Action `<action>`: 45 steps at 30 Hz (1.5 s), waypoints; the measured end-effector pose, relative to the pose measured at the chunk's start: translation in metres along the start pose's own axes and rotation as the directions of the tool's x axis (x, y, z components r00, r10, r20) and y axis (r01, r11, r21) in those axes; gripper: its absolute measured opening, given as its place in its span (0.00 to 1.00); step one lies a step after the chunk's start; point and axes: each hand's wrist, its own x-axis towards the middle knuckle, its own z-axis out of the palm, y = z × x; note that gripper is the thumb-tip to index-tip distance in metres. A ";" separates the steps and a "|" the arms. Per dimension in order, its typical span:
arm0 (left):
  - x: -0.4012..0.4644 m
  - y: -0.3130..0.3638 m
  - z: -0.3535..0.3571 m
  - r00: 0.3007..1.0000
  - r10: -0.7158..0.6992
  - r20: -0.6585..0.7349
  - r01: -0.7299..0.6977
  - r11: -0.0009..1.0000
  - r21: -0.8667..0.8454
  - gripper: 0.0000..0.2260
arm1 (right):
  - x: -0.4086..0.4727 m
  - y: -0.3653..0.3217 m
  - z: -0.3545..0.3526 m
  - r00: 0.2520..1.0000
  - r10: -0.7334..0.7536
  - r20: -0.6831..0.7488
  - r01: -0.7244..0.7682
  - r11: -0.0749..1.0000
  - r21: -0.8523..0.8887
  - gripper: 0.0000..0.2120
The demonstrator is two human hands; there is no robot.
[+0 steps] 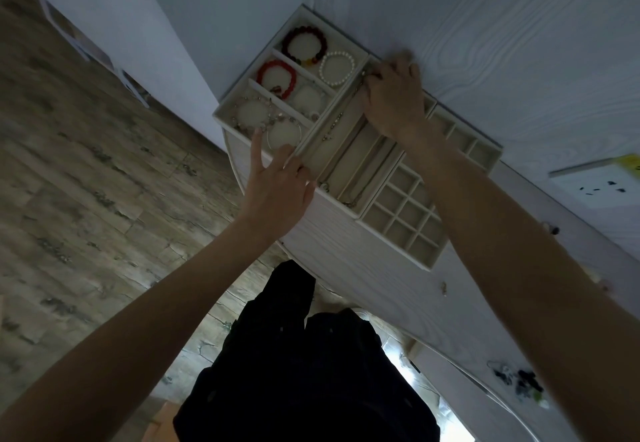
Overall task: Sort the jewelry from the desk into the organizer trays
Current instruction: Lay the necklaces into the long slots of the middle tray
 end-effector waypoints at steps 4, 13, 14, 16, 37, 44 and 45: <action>-0.003 0.000 -0.002 1.000 -0.012 -0.026 0.011 0.999 -0.046 0.13 | -0.006 -0.002 -0.001 0.995 0.006 -0.097 0.001 0.998 0.069 0.19; 0.010 0.011 -0.035 0.974 -0.069 -0.214 -0.011 0.936 -0.352 0.10 | -0.058 -0.003 -0.031 0.900 0.196 -0.389 -0.024 0.914 0.404 0.14; 0.013 0.017 -0.041 0.966 -0.074 -0.248 -0.031 0.918 -0.396 0.10 | -0.072 -0.001 -0.035 0.886 0.231 -0.403 -0.034 0.897 0.440 0.13; 0.021 0.034 -0.051 0.948 -0.068 -0.312 -0.087 0.885 -0.457 0.09 | -0.108 0.007 -0.042 0.851 0.309 -0.424 -0.071 0.869 0.489 0.12; 0.105 0.281 -0.005 0.675 0.725 0.135 -0.615 0.654 -0.439 0.16 | -0.327 0.138 0.021 0.834 0.545 -0.082 -0.540 0.838 0.082 0.06; 0.095 0.278 0.000 0.811 0.583 0.039 -0.520 0.750 -0.409 0.17 | -0.333 0.142 0.029 0.850 0.527 -0.008 -0.527 0.850 -0.012 0.04; 0.095 0.280 -0.001 0.812 0.577 0.090 -0.494 0.762 -0.419 0.17 | -0.332 0.141 0.027 0.843 0.538 -0.019 -0.538 0.843 0.025 0.04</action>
